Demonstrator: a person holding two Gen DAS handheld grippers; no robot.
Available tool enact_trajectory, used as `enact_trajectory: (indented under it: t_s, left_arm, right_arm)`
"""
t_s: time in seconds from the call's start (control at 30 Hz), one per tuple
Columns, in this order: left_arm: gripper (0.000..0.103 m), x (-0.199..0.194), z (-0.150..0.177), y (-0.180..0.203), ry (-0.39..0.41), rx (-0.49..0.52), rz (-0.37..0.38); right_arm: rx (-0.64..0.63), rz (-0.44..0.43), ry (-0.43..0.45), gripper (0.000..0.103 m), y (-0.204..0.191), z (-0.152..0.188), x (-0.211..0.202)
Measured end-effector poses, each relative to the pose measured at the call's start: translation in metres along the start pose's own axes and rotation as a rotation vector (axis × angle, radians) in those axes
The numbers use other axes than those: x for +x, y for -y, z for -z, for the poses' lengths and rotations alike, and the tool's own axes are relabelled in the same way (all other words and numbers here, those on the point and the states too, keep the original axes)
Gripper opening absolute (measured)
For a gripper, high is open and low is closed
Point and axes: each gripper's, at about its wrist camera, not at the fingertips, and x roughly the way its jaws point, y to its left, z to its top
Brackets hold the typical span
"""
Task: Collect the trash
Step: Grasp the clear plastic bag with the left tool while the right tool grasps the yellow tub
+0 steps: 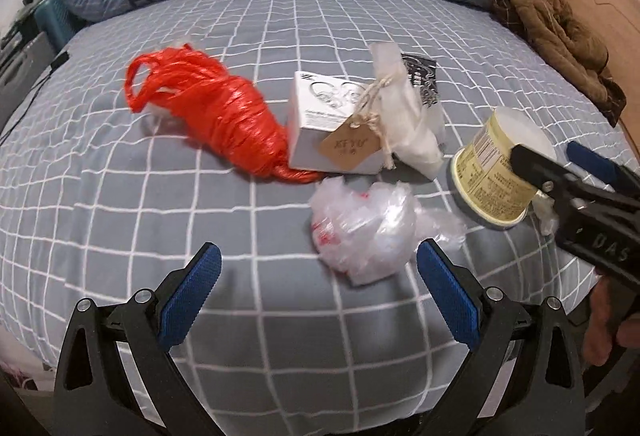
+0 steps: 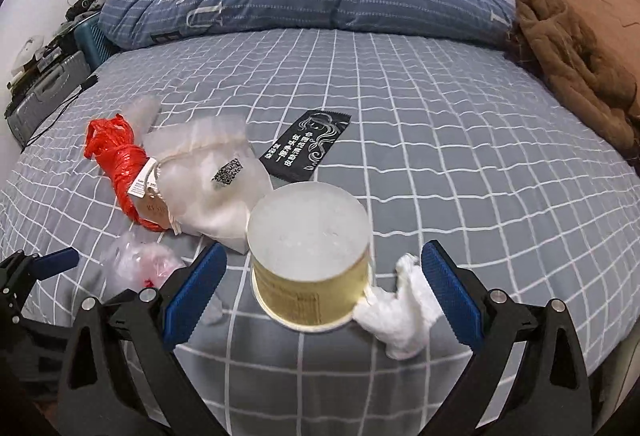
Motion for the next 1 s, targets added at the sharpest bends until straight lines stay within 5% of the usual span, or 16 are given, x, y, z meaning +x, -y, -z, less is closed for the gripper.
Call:
enact_trajectory:
  t_s: [0.33,0.47,1.0]
  left_arm:
    - [0.079,0.025,-0.006,0.012,-0.040,0.017,-0.007]
    - [0.056,0.038,-0.005,0.015,-0.086,0.005,0.027]
    - [0.054,0.005,0.002,0.003,-0.026,-0.011,-0.002]
  right_arm:
    - [-0.007,-0.041,-0.040,0.068,-0.003,0.000,0.023]
    - [-0.028,-0.034,-0.021,0.068,-0.007,0.002,0.021]
    - [0.030,-0.036,0.055,0.068,0.000,0.001,-0.021]
